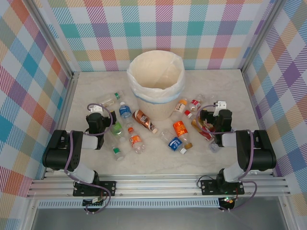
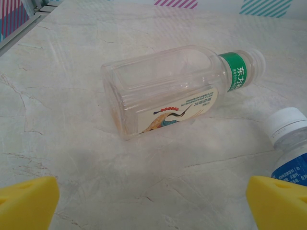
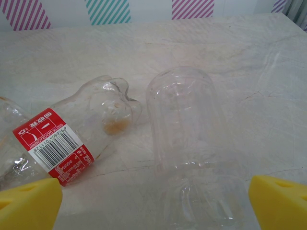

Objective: Put the plastic bottles in the bin

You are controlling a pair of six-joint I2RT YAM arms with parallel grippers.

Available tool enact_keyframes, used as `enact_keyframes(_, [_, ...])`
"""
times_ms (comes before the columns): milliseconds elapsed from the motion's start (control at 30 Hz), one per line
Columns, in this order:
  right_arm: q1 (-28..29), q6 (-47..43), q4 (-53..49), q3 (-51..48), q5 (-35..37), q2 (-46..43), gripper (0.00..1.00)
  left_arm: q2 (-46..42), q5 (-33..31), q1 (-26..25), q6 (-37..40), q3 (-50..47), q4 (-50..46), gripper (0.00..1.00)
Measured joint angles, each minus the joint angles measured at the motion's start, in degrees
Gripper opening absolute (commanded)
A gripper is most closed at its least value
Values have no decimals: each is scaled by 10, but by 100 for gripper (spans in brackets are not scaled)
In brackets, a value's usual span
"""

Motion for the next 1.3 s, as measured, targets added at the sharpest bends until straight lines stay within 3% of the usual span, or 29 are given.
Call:
enact_keyframes(133, [0,-1,-15,2,-4,-5,100,-22,5,0,0,7,-41,100])
enact_keyframes(300, [0,-1,-115,30,-13,-70,100,-123,-11,0,-1,16,-125,100])
enact_keyframes(500, [0,51,-219,72,-11,-164,100,-229,-48,0,-54,82,-293,100])
enact_keyframes(667, [0,193,-395,128,65,-210,100,-300,-50,0,-155,134,-441,100])
enact_keyframes(900, [-7,299,-655,177,137,-231,100,-362,-21,0,-266,136,-589,100])
enact_keyframes(1067, [-56,339,-773,178,109,-250,99,-363,21,0,-301,136,-656,100])
enact_keyframes(1300, [-116,351,-815,176,42,-241,91,-363,31,0,-316,136,-704,100])
